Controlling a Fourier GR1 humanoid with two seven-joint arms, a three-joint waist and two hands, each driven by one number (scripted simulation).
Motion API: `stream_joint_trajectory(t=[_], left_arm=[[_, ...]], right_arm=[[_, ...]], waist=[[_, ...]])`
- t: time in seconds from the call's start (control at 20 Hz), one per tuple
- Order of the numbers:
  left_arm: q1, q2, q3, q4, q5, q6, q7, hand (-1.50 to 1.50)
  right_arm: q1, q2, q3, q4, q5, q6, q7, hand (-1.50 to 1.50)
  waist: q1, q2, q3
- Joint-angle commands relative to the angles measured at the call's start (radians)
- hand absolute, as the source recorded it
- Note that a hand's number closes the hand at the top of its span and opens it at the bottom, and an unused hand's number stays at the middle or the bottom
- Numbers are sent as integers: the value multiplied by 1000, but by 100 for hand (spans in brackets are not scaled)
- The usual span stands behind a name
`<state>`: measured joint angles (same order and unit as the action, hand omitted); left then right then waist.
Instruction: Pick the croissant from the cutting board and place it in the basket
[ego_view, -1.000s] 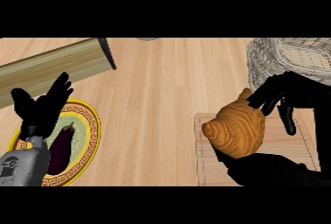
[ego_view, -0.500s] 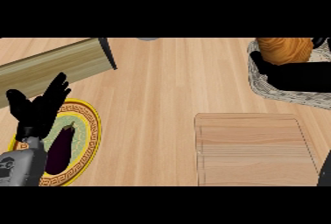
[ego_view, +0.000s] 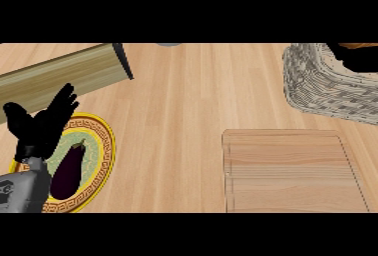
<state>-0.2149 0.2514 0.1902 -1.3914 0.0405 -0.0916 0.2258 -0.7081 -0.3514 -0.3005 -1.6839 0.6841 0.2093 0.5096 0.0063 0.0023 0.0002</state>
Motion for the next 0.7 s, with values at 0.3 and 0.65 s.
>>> stream_joint_trajectory(t=[0.3,0.65], left_arm=[[25,-35,-14,-13,-27,32,-17,0],[-34,-6,-9,-38,-7,9,48,0]], right_arm=[[46,-69,-115,309,-87,-153,-306,150],[-33,-57,-155,566,-15,-363,-296,-150]], waist=[[-1,0,0],[8,1,0]])
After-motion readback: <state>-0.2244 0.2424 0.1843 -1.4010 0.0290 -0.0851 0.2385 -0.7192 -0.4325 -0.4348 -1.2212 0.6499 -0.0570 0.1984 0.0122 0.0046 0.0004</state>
